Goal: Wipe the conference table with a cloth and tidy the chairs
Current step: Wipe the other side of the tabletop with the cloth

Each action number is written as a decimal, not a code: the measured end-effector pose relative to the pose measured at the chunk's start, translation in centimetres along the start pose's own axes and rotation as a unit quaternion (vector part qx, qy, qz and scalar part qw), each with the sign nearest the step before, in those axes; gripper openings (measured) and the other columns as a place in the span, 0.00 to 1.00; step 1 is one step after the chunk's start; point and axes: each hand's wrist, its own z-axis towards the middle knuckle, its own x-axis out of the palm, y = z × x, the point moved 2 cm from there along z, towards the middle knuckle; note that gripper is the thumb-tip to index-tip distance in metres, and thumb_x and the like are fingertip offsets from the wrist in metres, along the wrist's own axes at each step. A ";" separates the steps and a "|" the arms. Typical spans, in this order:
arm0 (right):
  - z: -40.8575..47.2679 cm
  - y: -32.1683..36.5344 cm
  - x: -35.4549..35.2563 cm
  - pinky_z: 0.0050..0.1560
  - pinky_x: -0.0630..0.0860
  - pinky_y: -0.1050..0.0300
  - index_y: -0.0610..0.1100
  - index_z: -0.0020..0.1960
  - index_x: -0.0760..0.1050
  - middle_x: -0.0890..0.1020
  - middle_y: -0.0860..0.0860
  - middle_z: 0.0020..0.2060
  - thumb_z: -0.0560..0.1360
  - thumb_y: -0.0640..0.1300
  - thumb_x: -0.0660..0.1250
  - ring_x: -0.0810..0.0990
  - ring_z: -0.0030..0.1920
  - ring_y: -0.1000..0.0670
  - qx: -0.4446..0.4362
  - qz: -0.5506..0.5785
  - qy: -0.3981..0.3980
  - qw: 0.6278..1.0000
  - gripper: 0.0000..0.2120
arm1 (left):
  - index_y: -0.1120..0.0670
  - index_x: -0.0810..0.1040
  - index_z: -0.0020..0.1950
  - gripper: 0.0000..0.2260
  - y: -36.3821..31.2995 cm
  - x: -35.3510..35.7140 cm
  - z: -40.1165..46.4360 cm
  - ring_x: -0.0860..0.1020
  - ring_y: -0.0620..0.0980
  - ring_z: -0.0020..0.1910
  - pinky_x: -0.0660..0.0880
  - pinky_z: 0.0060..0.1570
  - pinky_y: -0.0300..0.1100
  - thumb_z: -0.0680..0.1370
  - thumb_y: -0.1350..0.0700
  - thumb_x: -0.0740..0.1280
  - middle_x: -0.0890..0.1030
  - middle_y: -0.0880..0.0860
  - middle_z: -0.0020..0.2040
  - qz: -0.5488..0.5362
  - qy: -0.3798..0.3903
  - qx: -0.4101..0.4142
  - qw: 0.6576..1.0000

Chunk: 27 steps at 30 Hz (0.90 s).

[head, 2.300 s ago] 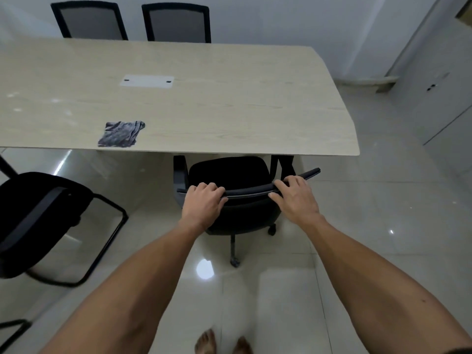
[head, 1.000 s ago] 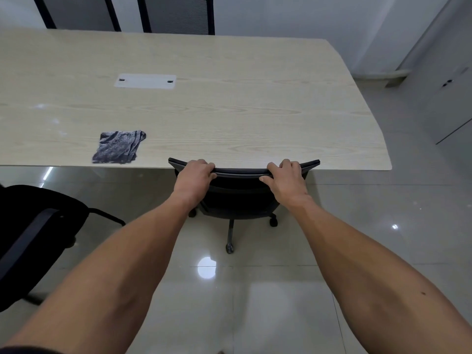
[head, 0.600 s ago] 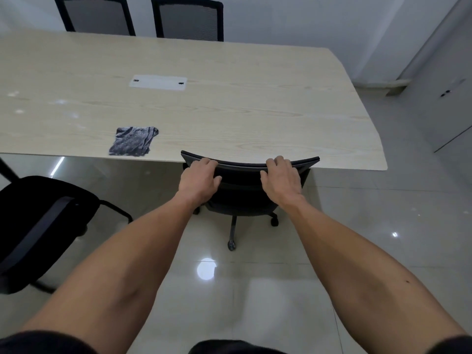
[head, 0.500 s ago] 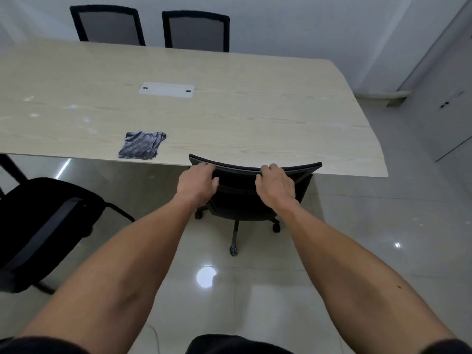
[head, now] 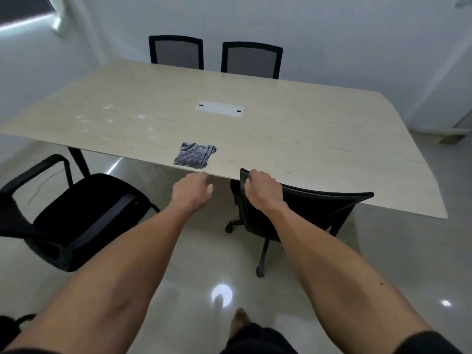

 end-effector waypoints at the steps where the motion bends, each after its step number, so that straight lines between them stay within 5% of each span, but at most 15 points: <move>1: 0.8 0.8 0.2 0.45 0.69 0.48 0.41 0.56 0.73 0.80 0.42 0.53 0.84 0.45 0.55 0.78 0.48 0.38 -0.010 -0.004 0.004 1.000 0.11 | 0.53 0.77 0.66 0.17 0.9 -0.2 0.5 0.79 0.60 0.62 0.76 0.57 0.52 0.82 0.45 0.63 0.81 0.57 0.63 -0.005 -0.005 -0.009 1.000; 12: 13.5 5.6 4.8 0.46 0.70 0.48 0.40 0.54 0.73 0.80 0.40 0.52 0.83 0.45 0.56 0.77 0.47 0.37 -0.054 0.004 0.049 0.997 0.10 | 0.54 0.77 0.66 0.17 7.6 -2.1 10.4 0.79 0.60 0.62 0.76 0.56 0.52 0.82 0.46 0.62 0.81 0.57 0.63 -0.016 -0.002 -0.076 0.997; 27: 27.5 6.9 10.7 0.49 0.72 0.47 0.41 0.64 0.74 0.81 0.40 0.58 0.84 0.47 0.55 0.80 0.54 0.36 -0.033 0.000 0.119 0.992 0.15 | 0.53 0.73 0.74 0.20 13.8 -1.2 25.0 0.77 0.59 0.65 0.75 0.59 0.52 0.84 0.47 0.61 0.78 0.56 0.67 -0.006 0.047 -0.071 0.996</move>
